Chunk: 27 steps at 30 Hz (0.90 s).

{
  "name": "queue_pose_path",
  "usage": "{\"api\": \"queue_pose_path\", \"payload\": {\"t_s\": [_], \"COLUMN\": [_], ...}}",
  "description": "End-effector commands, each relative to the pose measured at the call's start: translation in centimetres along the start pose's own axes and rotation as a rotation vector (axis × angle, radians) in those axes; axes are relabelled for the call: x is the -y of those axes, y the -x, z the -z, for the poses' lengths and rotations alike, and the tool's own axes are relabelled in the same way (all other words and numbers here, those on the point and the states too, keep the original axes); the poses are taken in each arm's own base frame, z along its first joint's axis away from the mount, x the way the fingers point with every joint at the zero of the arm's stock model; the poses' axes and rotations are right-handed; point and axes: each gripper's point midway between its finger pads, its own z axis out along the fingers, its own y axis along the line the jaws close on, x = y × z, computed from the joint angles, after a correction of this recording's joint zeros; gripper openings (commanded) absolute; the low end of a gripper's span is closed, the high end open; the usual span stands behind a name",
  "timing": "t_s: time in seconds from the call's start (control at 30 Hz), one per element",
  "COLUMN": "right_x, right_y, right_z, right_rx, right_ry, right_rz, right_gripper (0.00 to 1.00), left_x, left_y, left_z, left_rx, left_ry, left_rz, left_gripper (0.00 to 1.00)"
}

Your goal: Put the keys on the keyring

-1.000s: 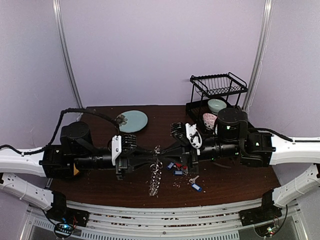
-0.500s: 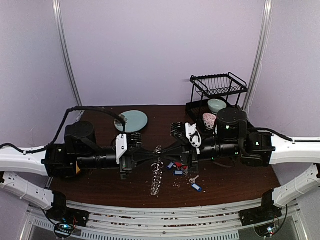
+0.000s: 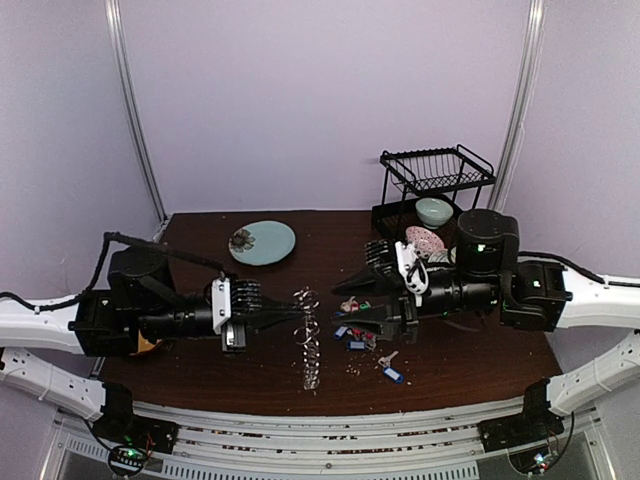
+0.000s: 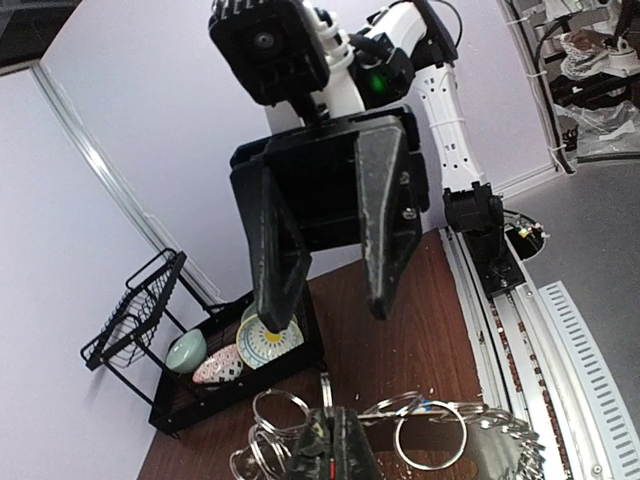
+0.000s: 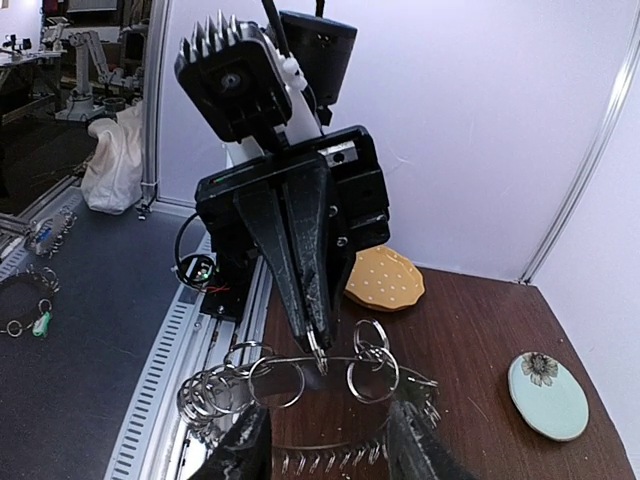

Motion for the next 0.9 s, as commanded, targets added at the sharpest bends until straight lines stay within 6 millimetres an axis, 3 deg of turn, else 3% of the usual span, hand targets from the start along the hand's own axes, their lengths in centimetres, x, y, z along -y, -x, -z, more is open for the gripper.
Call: {"api": "queue_pose_path", "payload": {"t_s": [0.0,0.13,0.27,0.5,0.57,0.77,0.87], "right_x": [-1.2,-2.4,-3.1,-2.1,-1.3,-0.2,0.0], "right_y": [1.8,3.4,4.6,2.3,1.8,2.5,2.9], "right_z": [1.0,1.5,2.0,0.8,0.5,0.5,0.6], "right_rx": [0.074,0.146,0.212,0.093,0.07,0.061,0.07], "right_ry": [0.061,0.106,0.108,0.048,0.011,-0.042,-0.05], "right_rz": [0.02,0.023,0.045,0.119,0.127,0.146,0.149], "right_gripper": [0.4,0.28,0.22,0.28,0.25,0.21,0.27], "left_x": [0.0,0.3,0.2,-0.7,-0.7,-0.6,-0.7], "left_y": [4.2,5.2,4.8,5.0,4.8,4.4,4.3], "left_z": [1.2,0.7,-0.5,-1.0,-1.3,-1.5,-1.6], "left_rx": [0.188,0.229,0.185,0.146,0.126,0.099,0.089], "left_ry": [-0.011,-0.037,-0.053,-0.034,-0.043,-0.059,-0.057], "left_rz": [-0.163,-0.217,-0.235,-0.254,-0.254,-0.256,-0.258], "left_gripper": [0.0,0.0,0.0,0.0,0.0,0.0,0.0]}}
